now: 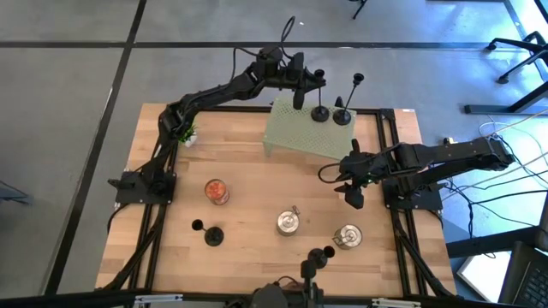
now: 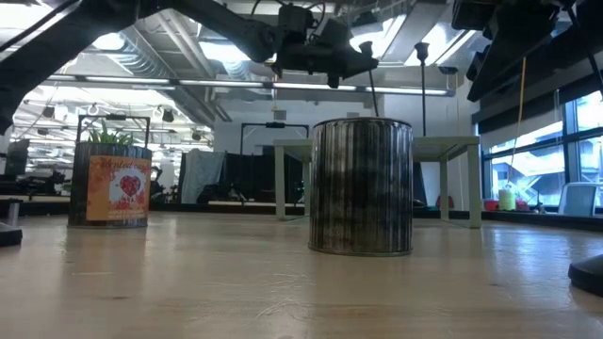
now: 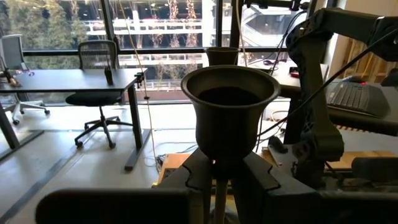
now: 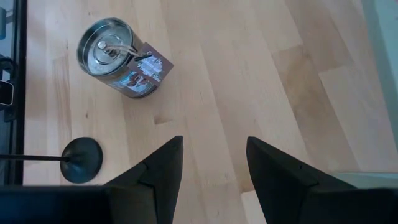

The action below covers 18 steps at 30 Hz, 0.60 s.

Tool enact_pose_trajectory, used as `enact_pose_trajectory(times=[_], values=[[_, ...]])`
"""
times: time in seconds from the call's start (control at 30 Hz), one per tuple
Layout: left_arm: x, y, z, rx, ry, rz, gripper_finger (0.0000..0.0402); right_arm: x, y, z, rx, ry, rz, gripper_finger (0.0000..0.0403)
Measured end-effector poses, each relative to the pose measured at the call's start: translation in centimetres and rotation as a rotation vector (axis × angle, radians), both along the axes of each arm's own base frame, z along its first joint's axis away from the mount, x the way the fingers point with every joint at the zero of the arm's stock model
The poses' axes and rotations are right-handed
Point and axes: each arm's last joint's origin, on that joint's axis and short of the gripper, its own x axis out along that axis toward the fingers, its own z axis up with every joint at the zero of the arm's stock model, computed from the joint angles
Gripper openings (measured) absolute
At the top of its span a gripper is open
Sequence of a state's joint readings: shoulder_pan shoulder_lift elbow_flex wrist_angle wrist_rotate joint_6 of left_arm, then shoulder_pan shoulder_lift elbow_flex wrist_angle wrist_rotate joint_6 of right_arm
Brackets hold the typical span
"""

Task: Pick & Place candle stick holders
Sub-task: Put the top black candle holder on the shelf, then put the right black candle holder on the shelf

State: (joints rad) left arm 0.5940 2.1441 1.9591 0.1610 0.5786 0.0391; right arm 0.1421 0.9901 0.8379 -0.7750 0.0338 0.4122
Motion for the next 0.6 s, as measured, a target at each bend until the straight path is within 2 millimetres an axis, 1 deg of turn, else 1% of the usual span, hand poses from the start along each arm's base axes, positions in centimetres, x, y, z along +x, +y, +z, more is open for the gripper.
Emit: enact_pose_trajectory(times=[0.13, 0.6], values=[[0.00, -0.01, -0.07, -0.004, 0.006, 0.000, 0.0051, 0.00, 0.00, 0.00, 0.000, 0.000, 0.000, 0.0181], [0.00, 0.07, -0.07, 0.023, 0.007, 0.026, 0.0115, 0.00, -0.01, 0.00, -0.005, 0.000, 0.005, 0.0181]])
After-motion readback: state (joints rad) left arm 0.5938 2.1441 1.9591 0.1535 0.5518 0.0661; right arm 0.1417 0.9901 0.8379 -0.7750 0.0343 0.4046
